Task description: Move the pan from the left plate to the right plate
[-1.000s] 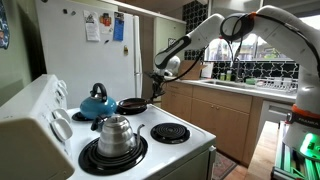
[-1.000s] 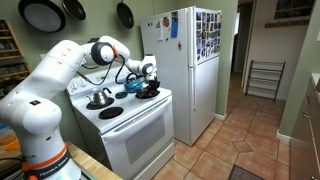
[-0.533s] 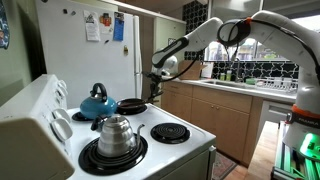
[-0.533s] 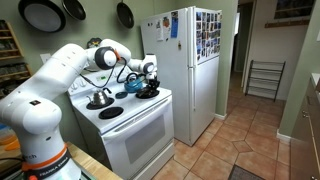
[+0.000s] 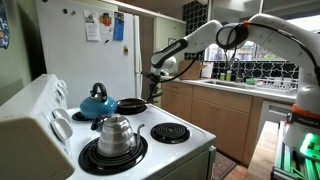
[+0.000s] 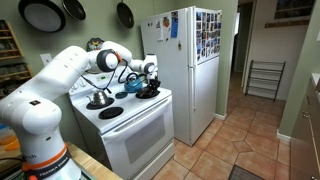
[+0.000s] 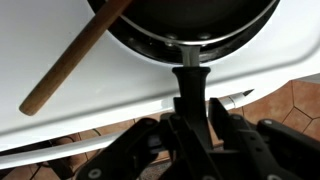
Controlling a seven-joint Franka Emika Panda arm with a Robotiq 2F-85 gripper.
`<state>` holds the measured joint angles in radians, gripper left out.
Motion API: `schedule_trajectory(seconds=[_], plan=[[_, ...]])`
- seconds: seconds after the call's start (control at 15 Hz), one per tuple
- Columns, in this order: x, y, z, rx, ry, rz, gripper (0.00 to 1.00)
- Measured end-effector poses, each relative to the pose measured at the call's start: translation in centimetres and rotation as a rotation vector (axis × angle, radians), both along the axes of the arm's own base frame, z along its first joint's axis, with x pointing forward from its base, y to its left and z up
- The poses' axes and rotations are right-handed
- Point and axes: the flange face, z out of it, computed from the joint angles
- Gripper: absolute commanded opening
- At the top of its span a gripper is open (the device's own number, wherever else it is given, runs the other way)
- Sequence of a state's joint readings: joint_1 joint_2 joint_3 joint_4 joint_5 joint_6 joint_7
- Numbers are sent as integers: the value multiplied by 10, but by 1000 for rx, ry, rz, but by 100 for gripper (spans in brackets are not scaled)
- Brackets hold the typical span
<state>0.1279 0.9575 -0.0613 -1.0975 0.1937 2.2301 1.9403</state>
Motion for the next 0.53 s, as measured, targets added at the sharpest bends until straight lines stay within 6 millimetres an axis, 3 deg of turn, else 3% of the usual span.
schedule_trajectory(seconds=[0.33, 0.53], plan=[[4, -3, 10, 0, -21, -3, 100], [6, 0, 16, -8, -36, 34, 100]])
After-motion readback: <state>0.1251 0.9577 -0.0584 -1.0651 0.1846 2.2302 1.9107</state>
